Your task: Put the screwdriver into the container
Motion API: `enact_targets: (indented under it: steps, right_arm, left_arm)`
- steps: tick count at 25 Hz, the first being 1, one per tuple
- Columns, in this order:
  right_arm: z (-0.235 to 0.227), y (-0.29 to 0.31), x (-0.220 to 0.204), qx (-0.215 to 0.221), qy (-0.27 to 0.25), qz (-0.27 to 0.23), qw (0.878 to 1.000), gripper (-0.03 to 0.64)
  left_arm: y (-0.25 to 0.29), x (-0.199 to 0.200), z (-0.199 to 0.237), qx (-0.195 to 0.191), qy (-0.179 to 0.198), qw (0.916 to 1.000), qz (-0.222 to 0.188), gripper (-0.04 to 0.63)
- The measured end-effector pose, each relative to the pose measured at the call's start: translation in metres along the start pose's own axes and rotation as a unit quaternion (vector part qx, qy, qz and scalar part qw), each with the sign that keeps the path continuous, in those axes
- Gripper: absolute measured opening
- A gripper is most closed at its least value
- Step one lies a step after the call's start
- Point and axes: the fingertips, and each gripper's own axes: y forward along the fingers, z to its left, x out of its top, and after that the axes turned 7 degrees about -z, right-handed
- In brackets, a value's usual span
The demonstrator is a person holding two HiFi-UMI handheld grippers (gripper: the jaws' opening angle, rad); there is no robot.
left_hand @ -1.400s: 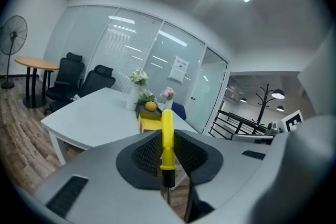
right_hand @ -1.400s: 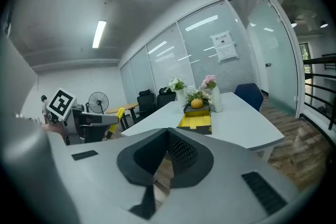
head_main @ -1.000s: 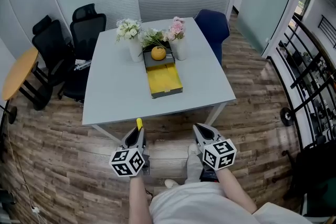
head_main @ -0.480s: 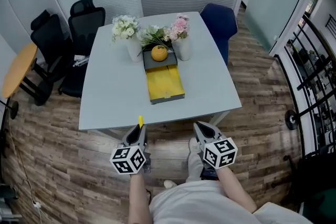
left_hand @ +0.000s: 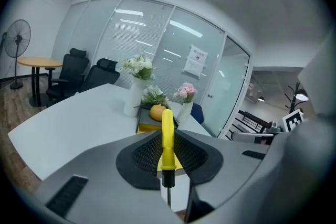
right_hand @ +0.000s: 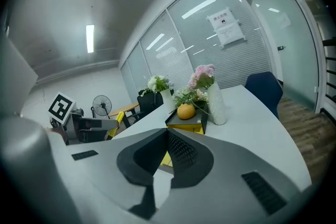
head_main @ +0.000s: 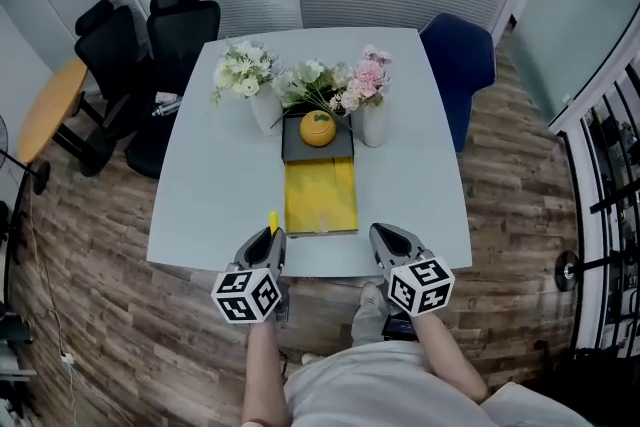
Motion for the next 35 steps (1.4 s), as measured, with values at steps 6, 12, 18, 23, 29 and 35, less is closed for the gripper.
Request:
enact_targets:
  steps: [6, 12, 18, 23, 29, 35]
  right_arm:
    - [-0.048, 0.04, 0.016, 0.025, 0.008, 0.016, 1.0, 0.015]
    - [-0.082, 0.064, 0.021, 0.048, 0.01, 0.033, 0.998, 0.015]
    - [-0.096, 0.072, 0.023, 0.063, 0.008, 0.04, 0.997, 0.015]
    - [-0.099, 0.074, 0.024, 0.066, 0.003, 0.041, 0.997, 0.015]
    - [-0.106, 0.074, 0.028, 0.056, -0.004, 0.038, 0.998, 0.015]
    - [-0.11, 0.081, 0.035, 0.05, -0.014, 0.041, 0.998, 0.015]
  left_arm:
    - [0.053, 0.01, -0.001, 0.031, -0.007, 0.9995, 0.006, 0.066]
    - [0.088, 0.008, -0.011, 0.052, -0.012, 0.9985, 0.012, 0.067]
    - [0.099, 0.004, -0.011, 0.07, -0.018, 0.9973, 0.013, 0.067]
    - [0.107, 0.004, -0.013, 0.068, -0.02, 0.9974, 0.012, 0.067]
    - [0.122, 0.001, -0.017, 0.052, -0.02, 0.9983, 0.016, 0.066]
    - [0.138, -0.001, -0.01, 0.047, -0.029, 0.9982, 0.025, 0.066]
